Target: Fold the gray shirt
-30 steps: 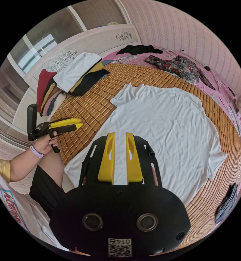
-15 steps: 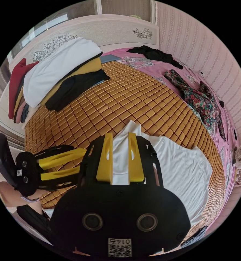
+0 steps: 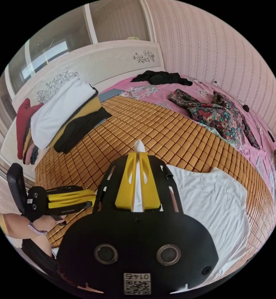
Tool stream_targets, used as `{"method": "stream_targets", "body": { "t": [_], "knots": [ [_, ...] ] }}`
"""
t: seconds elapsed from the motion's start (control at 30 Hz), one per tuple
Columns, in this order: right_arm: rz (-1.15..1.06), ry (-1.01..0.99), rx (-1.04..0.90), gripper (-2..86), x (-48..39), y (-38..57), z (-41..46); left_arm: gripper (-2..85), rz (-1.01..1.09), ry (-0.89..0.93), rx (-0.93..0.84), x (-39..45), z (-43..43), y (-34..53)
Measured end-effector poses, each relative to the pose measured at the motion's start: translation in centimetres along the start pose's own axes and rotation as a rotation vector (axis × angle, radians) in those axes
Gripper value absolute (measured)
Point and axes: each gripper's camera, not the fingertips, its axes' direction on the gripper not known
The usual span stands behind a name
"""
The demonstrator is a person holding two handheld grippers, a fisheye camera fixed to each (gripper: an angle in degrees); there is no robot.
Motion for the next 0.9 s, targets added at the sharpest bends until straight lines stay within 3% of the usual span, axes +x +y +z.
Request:
{"method": "stream_targets", "body": {
  "t": [0.17, 0.23, 0.3, 0.43, 0.67, 0.9],
  "knots": [
    [0.057, 0.044, 0.167, 1.4, 3.6, 9.1, -11.5, 2.4, 0.231, 0.381, 0.054, 4.5, -2.8, 2.1],
    [0.074, 0.119, 0.104, 2.6, 4.8, 13.3, -12.5, 3.5, 0.282, 0.406, 0.032, 5.6, -2.7, 4.0],
    [0.102, 0.114, -0.043, 4.2, 6.5, 17.5, -11.8, 4.6, 0.308, 0.375, 0.009, 6.1, -2.0, 5.8],
    [0.102, 0.121, -0.097, 6.6, 7.5, 18.9, -11.7, 5.6, 0.339, 0.266, -0.067, 6.4, 0.8, 8.3],
    [0.061, 0.073, -0.052, 7.8, 9.1, 9.9, -8.6, 5.7, 0.420, 0.161, -0.065, 7.9, 6.3, 7.0],
    [0.232, 0.014, -0.128, 4.8, 13.9, 2.8, -3.2, 2.8, 0.415, 0.046, -0.195, 8.5, 12.8, 6.0]
  ]
}}
